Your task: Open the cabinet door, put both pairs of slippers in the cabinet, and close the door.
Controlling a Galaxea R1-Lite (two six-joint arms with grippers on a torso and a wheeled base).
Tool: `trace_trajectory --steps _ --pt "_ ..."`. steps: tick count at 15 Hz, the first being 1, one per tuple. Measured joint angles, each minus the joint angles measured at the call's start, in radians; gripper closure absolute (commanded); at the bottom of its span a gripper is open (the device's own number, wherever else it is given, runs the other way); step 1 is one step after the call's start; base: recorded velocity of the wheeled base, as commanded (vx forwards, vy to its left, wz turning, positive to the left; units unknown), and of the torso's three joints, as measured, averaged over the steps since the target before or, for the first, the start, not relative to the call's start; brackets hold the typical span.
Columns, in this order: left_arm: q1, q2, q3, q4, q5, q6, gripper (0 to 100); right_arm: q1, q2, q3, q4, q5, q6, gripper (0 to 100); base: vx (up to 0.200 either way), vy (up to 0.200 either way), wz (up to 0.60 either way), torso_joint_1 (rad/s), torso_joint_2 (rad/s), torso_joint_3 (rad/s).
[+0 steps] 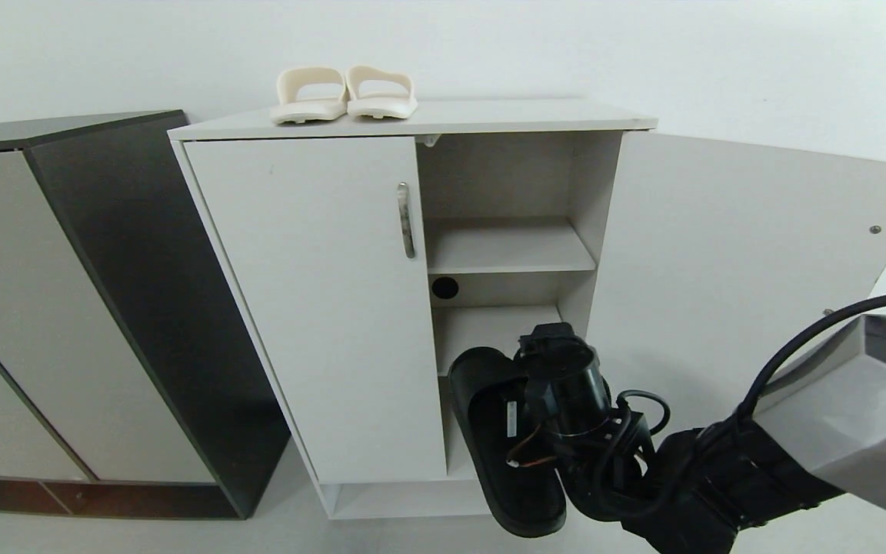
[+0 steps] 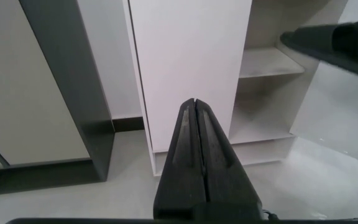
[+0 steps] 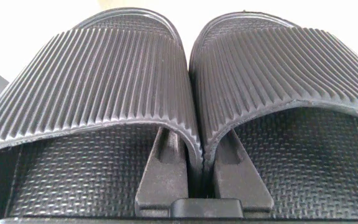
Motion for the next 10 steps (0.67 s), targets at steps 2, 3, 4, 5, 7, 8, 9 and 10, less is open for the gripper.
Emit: trace_trajectory --steps 2,3,4,5,7,8,9,10 --pt "0.0 0.0 0.0 0.0 0.0 0.0 100 0.004 0.029 -0.007 0.001 0.0 0.001 100 0.0 0.0 0.0 0.0 0.0 -0.176" --pt "0.0 0.0 0.0 0.0 0.0 0.0 100 0.004 0.037 -0.007 0.001 0.0 0.001 100 0.0 0.0 0.0 0.002 0.0 -0.188" --pt "0.0 0.0 0.0 0.0 0.0 0.0 100 0.006 0.046 -0.007 0.0 0.0 0.002 100 0.0 0.0 0.0 0.007 0.0 -0.183" --pt "0.0 0.0 0.0 0.0 0.0 0.0 100 0.007 0.056 -0.009 -0.001 -0.001 0.002 100 0.0 0.0 0.0 -0.007 0.0 -0.193" --pt "0.0 0.0 0.0 0.0 0.0 -0.001 100 0.006 0.082 -0.021 -0.002 -0.008 0.01 100 0.0 0.0 0.0 0.007 0.0 -0.2" --pt "0.0 0.0 0.0 0.0 0.0 -0.001 100 0.006 0.095 -0.029 -0.003 -0.019 0.015 100 0.0 0.0 0.0 0.002 0.0 -0.188" --pt "0.0 0.0 0.0 0.0 0.0 -0.001 100 0.006 0.109 -0.037 -0.003 -0.036 0.016 100 0.0 0.0 0.0 0.002 0.0 -0.207" --pt "0.0 0.0 0.0 0.0 0.0 -0.001 100 0.006 0.12 -0.044 -0.004 -0.044 0.016 100 0.0 0.0 0.0 0.007 0.0 -0.188"
